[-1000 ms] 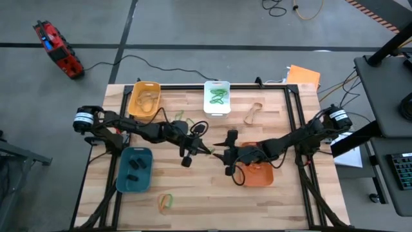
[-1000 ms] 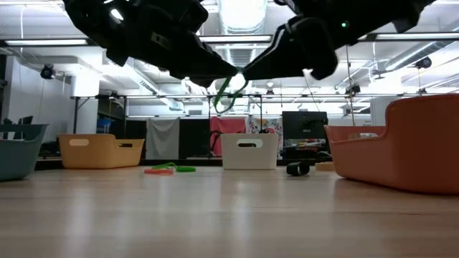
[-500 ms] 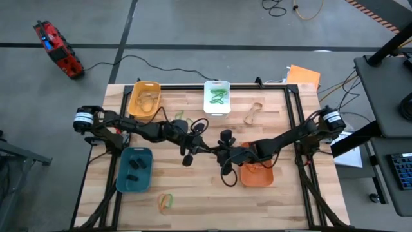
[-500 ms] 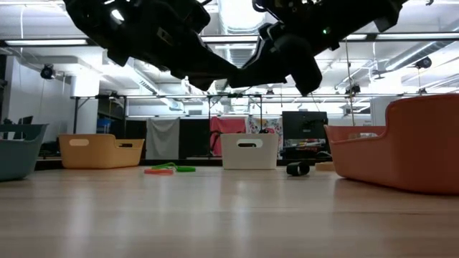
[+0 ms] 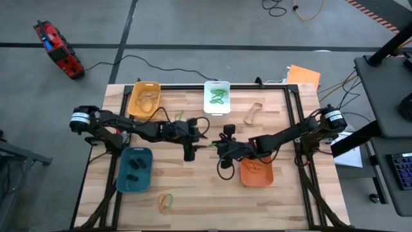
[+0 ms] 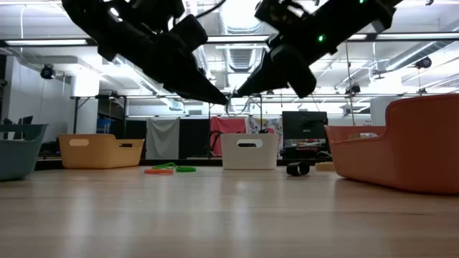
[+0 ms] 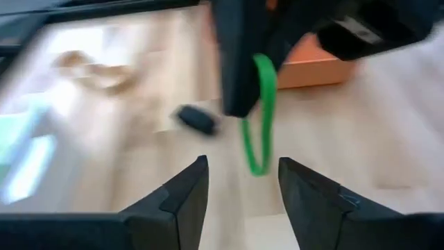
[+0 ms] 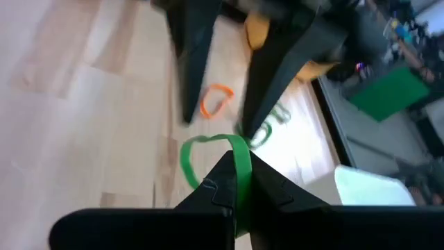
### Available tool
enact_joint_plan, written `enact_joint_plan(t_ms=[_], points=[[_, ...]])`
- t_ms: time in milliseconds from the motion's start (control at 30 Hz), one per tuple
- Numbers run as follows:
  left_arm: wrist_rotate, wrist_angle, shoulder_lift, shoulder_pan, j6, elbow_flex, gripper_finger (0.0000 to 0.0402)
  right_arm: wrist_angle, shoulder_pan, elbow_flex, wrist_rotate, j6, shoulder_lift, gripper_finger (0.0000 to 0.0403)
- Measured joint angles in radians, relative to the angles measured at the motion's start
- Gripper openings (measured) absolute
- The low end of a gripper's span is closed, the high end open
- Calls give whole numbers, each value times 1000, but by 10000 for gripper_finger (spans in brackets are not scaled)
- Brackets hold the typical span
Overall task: Sort rubber bands into baskets
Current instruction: Put the green rubber band into the white bin
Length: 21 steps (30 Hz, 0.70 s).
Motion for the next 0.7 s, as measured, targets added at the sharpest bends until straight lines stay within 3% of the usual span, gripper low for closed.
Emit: enact_joint_plan(t_ms=[200, 333, 500, 567, 700], points=[[-186, -162, -54, 0, -29, 0, 167, -10, -59, 0, 61, 35, -5, 9], [-191, -262, -92, -3, -117, 0, 167, -12, -131, 39, 139, -24, -8, 9], [-194, -401, -117, -6, -267, 0, 167, -40, -274, 119, 139, -18, -2, 9], [-194, -452, -118, -10, -323, 0, 167, -74, -338, 153, 79, 58, -2, 9], [-196, -479, -119, -41, -372, 0, 167, -219, -476, 262, -165, 244, 8, 9]])
